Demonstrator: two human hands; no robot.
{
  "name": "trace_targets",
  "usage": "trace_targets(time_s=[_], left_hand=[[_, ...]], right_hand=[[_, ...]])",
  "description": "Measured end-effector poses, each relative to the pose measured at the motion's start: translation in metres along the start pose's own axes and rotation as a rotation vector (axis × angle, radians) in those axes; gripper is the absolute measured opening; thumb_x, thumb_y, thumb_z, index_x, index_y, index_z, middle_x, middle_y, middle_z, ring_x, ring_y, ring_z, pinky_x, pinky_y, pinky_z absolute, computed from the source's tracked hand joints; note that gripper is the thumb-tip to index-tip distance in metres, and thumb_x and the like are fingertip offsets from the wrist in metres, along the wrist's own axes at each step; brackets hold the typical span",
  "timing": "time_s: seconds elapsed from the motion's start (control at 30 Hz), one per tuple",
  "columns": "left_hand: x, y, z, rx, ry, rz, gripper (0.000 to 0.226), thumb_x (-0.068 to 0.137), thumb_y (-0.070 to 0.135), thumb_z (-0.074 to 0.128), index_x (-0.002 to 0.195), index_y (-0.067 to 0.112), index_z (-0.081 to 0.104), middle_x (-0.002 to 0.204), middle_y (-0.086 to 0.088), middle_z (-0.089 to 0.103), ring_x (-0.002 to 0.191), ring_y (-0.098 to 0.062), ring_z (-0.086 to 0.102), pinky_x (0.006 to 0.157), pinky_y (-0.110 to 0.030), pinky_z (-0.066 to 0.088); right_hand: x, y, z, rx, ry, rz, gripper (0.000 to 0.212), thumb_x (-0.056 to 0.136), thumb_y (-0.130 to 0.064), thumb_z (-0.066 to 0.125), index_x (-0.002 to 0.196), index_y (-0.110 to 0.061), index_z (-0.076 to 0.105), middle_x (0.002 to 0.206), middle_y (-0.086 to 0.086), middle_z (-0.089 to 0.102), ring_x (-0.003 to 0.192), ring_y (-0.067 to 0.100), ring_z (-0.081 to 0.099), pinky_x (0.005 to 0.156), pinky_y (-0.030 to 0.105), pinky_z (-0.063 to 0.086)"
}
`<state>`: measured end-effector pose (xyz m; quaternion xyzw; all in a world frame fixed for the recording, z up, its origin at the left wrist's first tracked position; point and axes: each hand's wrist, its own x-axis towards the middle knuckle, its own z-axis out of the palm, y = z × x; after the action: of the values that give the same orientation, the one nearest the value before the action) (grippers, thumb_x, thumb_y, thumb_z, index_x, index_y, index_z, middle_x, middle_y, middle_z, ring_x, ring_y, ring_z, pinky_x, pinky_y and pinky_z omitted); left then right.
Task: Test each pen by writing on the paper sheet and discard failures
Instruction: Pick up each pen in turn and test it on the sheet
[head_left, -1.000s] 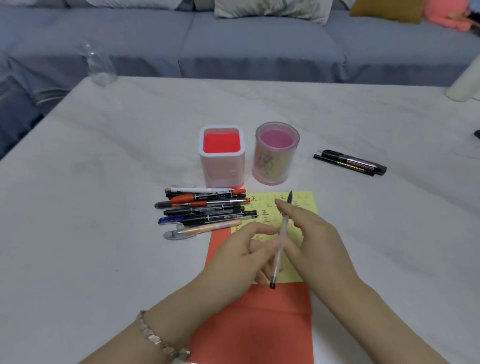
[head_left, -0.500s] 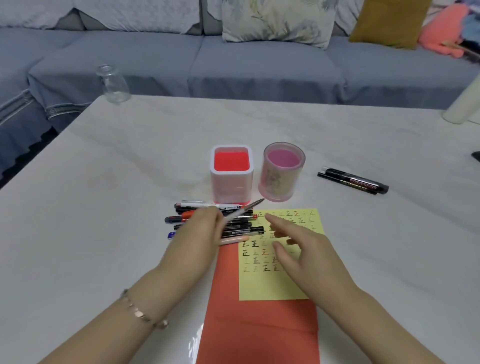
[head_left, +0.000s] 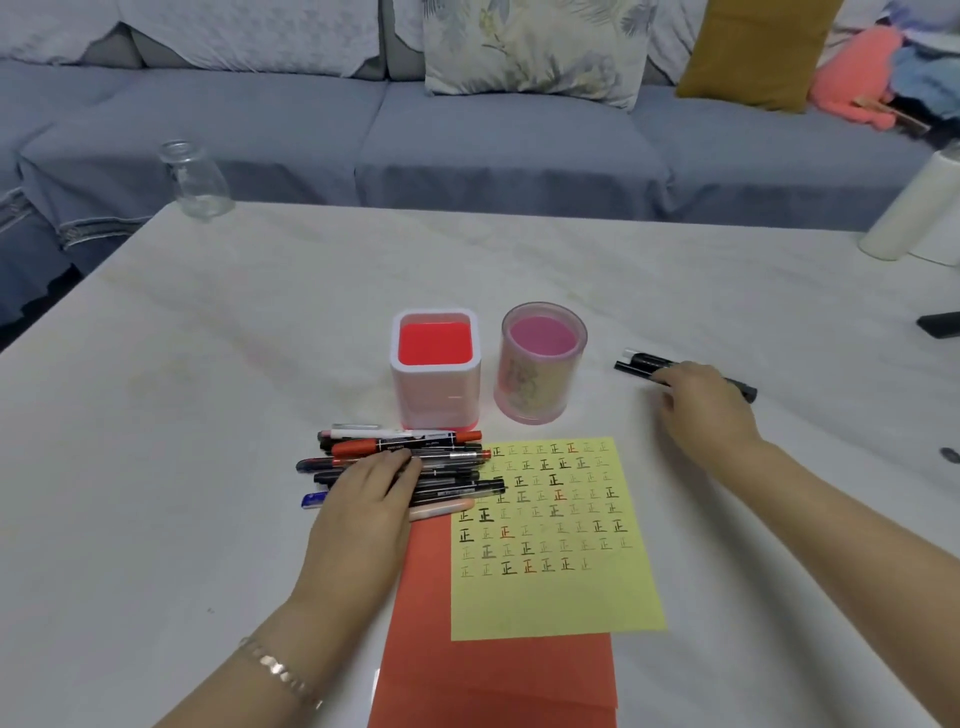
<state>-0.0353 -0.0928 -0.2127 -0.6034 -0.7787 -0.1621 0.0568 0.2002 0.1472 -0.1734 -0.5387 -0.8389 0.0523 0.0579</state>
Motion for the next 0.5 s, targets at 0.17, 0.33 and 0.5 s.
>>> trace_targets(time_s=[0.17, 0.33, 0.5], left_hand=[[0.003, 0.003, -0.003, -0.063, -0.015, -0.024, 0.041, 0.082, 0.016, 0.038, 0.107, 0.002, 0.067, 0.11, -0.014, 0.064, 0.096, -0.032, 0.06, 0.084, -0.041, 0.051], [0.017, 0.022, -0.015, -0.204, 0.059, -0.008, 0.037, 0.085, 0.02, 0.039, 0.105, 0.007, 0.067, 0.109, -0.01, 0.063, 0.098, -0.027, 0.056, 0.085, -0.038, 0.046], [0.03, 0.054, -0.026, -0.34, 0.086, 0.08, 0.039, 0.086, 0.024, 0.04, 0.116, 0.012, 0.06, 0.115, -0.004, 0.059, 0.105, -0.018, 0.047, 0.092, -0.033, 0.04]], right_hand=[[0.02, 0.009, 0.013, -0.149, -0.039, 0.026, 0.03, 0.093, -0.005, 0.04, 0.121, -0.001, 0.051, 0.119, 0.018, 0.053, 0.11, 0.035, 0.044, 0.082, 0.039, 0.038], [0.026, 0.014, 0.009, -0.196, -0.146, 0.06, 0.031, 0.095, -0.021, 0.047, 0.119, -0.004, 0.053, 0.12, 0.017, 0.052, 0.114, 0.034, 0.043, 0.091, 0.04, 0.039], [-0.011, -0.003, -0.016, 0.02, -0.105, -0.031, 0.017, 0.094, -0.02, 0.046, 0.105, -0.012, 0.056, 0.107, 0.01, 0.062, 0.099, 0.03, 0.053, 0.079, 0.036, 0.041]])
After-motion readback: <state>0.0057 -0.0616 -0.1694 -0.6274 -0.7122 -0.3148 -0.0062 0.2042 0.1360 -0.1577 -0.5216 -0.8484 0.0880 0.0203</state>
